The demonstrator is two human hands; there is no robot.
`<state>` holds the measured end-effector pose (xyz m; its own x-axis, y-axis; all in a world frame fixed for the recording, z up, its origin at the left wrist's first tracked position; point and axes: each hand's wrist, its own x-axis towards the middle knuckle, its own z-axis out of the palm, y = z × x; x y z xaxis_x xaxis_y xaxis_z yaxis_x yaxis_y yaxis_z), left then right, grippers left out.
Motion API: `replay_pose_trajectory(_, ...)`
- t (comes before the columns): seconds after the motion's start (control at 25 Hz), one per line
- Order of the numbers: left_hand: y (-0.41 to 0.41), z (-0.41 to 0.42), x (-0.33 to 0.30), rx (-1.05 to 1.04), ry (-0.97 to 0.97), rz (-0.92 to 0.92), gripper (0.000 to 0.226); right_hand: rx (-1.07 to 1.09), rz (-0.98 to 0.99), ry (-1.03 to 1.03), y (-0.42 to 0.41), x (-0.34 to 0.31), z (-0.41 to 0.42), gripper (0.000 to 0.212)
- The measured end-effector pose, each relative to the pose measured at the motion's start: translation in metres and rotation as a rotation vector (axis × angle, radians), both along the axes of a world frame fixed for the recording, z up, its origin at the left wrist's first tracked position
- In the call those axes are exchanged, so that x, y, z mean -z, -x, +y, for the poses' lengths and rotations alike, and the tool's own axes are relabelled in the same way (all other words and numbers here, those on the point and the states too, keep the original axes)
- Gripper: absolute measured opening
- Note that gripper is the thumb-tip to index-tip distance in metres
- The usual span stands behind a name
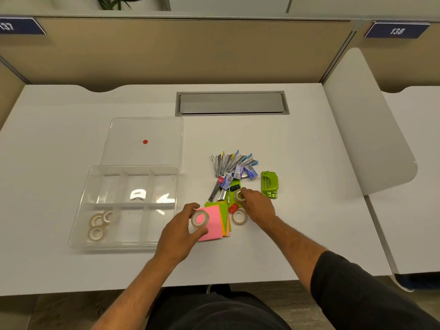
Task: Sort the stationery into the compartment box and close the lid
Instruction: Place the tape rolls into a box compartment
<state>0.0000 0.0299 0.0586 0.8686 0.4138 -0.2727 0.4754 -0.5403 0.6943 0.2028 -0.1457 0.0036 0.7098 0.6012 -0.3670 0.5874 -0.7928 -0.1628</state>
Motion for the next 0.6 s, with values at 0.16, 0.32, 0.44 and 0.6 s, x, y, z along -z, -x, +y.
replay_pose_trajectory(0.16, 0.002, -0.001, 0.005, -0.024, 0.006, 0.009, 0.073, -0.039, -0.024, 0.027, 0.002, 0.001, 0.004, 0.021)
replay_pose_trajectory(0.32, 0.005, -0.001, 0.011, -0.032, -0.010, 0.018, 0.083, 0.024, 0.013, -0.146, 0.002, -0.007, -0.003, 0.027)
replay_pose_trajectory(0.44, 0.005, -0.003, 0.017, -0.009, -0.038, -0.018, 0.075, 0.020, 0.119, -0.212, 0.018, -0.008, -0.019, 0.030)
replay_pose_trajectory(0.6, 0.003, -0.006, 0.021, 0.016, -0.046, -0.023, 0.070, -0.040, 0.156, -0.134, 0.044, 0.002, -0.033, 0.031)
